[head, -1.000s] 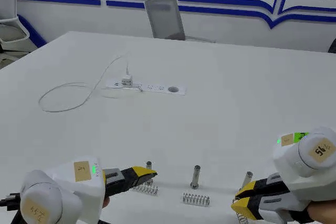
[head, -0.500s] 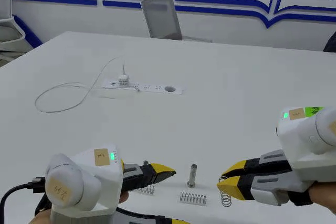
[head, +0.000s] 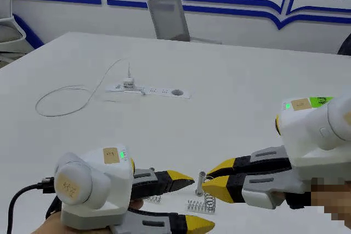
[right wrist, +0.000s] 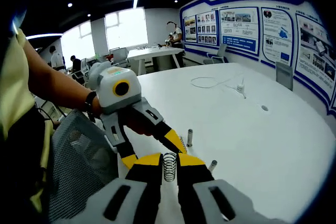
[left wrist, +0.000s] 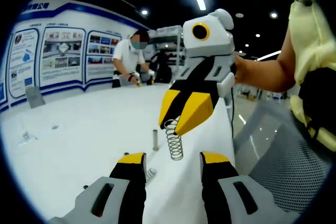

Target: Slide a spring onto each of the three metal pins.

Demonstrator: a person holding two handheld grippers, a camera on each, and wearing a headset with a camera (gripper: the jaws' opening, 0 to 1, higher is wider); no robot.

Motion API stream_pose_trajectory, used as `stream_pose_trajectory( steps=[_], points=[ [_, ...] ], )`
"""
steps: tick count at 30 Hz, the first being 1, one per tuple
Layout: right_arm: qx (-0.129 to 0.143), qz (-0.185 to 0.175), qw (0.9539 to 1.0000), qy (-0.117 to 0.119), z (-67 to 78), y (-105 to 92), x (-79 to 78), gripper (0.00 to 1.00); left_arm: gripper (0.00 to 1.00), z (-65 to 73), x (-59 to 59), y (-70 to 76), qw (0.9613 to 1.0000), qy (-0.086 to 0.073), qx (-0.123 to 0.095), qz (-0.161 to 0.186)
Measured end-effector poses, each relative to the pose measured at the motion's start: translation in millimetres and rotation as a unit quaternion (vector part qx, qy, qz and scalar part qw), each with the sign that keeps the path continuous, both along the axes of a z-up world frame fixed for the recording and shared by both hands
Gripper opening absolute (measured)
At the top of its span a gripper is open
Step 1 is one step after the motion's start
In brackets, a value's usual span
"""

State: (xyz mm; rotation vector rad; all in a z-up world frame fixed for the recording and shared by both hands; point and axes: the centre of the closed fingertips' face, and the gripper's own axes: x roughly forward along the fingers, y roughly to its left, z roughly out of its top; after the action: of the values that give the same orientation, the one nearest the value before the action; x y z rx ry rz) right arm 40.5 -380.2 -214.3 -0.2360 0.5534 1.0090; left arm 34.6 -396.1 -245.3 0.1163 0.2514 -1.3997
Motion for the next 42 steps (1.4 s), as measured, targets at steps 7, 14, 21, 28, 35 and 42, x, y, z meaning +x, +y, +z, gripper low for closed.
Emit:
stream_pose_trajectory(
  steps=[7,14,21,28,35,42],
  points=[
    [0.008,0.007,0.9999,-0.004,4.2,6.2,-2.7,0.11,0.31,2.2,-3.1,-4.5,0.9999,-0.007,-0.004,-0.011],
    [0.004,0.013,0.9999,-0.004,3.8,6.9,-5.9,0.11,0.17,4.0,-4.4,-6.6,0.9996,-0.019,-0.005,-0.018],
    [-0.001,0.016,0.9998,-0.006,3.9,5.6,-6.8,0.11,0.12,3.3,-6.6,-5.9,0.9995,-0.024,-0.004,-0.021],
    [-0.007,0.020,0.9997,-0.011,6.6,3.6,-8.5,0.11,0.11,5.3,-5.6,-3.1,0.9995,-0.025,-0.005,-0.018],
    [-0.013,0.027,0.9995,-0.012,5.9,5.2,-10.7,0.11,0.12,4.8,-7.5,-4.0,0.9993,-0.030,-0.001,-0.020],
    [-0.014,0.025,0.9995,-0.013,6.8,2.9,-9.1,0.11,0.20,3.2,-6.0,-1.1,0.9993,-0.033,0.005,-0.017]
  ],
)
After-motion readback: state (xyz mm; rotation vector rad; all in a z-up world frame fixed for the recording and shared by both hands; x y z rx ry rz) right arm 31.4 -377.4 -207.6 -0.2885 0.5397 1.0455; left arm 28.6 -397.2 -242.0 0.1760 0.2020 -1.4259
